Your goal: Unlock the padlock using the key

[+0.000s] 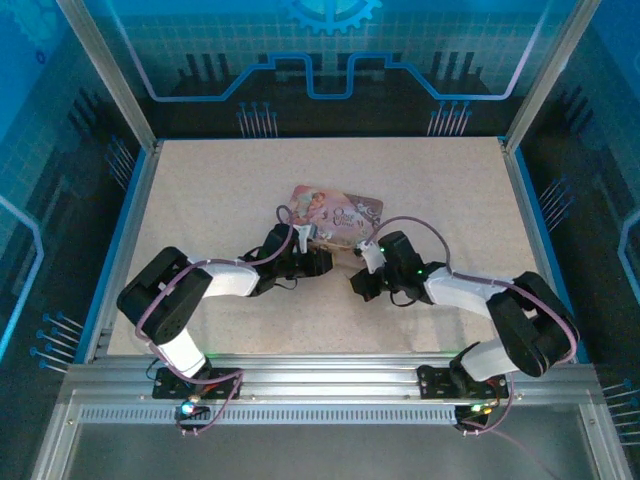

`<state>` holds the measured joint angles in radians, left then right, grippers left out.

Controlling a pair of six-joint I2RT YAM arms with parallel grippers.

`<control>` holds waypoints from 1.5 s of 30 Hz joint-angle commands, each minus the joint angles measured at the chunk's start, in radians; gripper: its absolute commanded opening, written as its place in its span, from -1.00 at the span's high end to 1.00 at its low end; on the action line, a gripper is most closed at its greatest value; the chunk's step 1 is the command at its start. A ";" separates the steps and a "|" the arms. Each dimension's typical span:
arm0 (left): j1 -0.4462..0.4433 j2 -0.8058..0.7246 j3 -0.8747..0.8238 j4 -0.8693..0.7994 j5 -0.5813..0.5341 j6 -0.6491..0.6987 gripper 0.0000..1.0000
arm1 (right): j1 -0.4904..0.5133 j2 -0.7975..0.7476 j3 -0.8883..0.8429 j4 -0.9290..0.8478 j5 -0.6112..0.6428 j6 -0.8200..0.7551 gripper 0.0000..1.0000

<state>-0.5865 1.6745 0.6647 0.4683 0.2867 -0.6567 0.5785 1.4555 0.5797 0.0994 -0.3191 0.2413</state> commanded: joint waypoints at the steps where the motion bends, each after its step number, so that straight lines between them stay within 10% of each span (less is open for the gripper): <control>1: -0.008 -0.048 -0.009 0.021 0.049 -0.025 0.49 | 0.014 0.043 -0.001 0.093 -0.029 -0.030 1.00; 45: -0.013 -0.091 -0.037 0.020 0.062 -0.080 0.53 | 0.018 0.208 0.100 0.228 0.048 -0.160 1.00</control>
<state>-0.5842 1.6299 0.6353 0.4164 0.2584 -0.7319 0.6060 1.6478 0.6353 0.3218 -0.2371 0.1246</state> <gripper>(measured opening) 0.235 0.057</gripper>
